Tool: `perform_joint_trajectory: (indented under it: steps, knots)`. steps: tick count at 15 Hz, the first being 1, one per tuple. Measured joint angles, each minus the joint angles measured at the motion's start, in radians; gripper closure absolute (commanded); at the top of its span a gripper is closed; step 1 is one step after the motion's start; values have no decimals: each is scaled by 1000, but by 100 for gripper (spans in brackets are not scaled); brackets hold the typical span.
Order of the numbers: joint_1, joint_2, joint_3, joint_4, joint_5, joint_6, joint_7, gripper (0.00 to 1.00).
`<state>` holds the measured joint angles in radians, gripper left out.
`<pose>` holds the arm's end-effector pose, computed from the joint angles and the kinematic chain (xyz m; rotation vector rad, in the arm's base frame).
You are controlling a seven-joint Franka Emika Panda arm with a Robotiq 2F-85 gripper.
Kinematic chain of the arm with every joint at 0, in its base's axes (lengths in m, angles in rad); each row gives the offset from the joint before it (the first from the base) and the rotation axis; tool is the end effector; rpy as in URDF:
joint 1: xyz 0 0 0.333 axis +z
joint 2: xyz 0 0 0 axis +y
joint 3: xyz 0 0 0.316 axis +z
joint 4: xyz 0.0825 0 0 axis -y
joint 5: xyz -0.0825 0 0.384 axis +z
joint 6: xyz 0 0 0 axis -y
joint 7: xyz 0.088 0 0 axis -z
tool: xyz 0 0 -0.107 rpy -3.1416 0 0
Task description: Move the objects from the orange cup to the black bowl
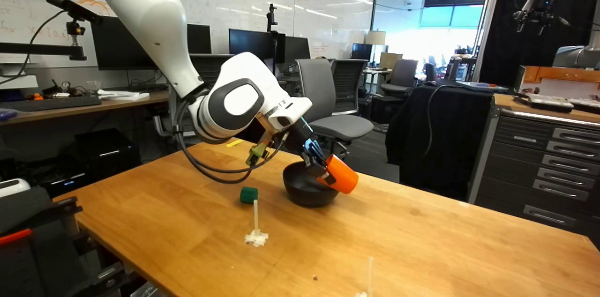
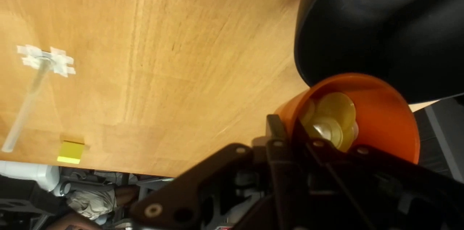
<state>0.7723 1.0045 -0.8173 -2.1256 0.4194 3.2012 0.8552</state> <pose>0.5813 -0.0650 0.1286 2.3829 -1.2073 0.9029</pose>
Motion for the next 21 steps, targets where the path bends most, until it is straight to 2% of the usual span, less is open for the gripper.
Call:
perform_joint_trajectory:
  steps: [10,21]
  knots:
    - [136,154,-109,20,51,1,94,94]
    - [239,325,-187,37,75,1,212,94]
